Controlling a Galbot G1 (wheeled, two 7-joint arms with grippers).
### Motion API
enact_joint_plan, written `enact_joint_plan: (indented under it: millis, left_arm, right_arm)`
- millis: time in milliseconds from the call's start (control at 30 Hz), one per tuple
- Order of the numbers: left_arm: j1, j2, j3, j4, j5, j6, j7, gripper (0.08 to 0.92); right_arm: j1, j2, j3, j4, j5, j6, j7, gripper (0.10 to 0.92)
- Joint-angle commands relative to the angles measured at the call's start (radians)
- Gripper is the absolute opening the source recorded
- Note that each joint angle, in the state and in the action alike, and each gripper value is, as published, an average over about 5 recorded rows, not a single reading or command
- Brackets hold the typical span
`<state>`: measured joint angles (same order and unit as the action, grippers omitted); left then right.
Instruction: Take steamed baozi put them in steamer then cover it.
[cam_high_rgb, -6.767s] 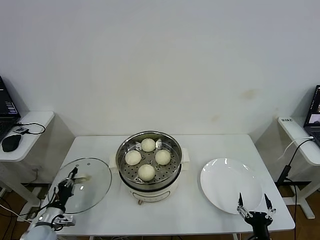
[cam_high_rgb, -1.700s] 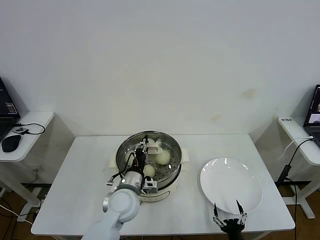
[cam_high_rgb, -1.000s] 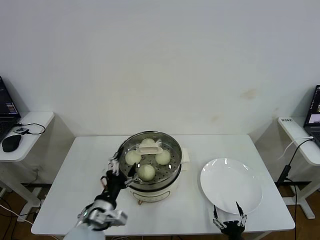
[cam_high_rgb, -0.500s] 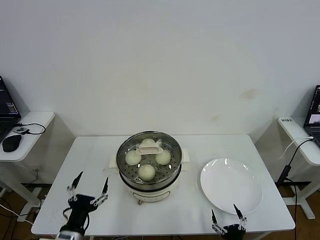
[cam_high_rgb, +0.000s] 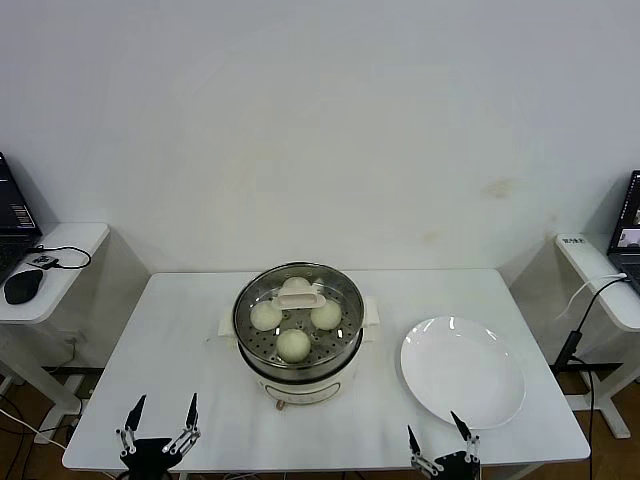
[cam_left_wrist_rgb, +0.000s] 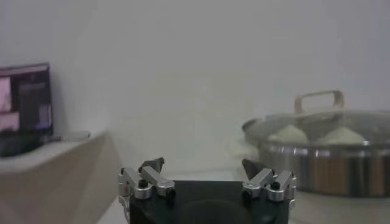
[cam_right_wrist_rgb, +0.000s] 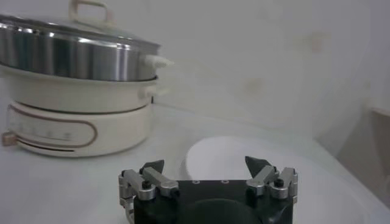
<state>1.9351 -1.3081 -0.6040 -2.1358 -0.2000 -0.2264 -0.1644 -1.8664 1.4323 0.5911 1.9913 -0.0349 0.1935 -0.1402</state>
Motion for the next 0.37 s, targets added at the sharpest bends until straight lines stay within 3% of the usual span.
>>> enact_joint_plan:
  millis: [33,367]
  left_arm:
    - [0.048,-0.036,0.003,0.045,-0.038,-0.057,-0.001,0.823]
    - [0.064,-0.035,0.013,0.065,-0.005,-0.053,0.021,0.823]
  right_arm:
    - [-0.024,-0.015,-0.039,0.056,0.034,-0.061,-0.028,0.823]
    - [-0.022,-0.01,-0.029,0.064,0.071,-0.067,-0.013,0.823]
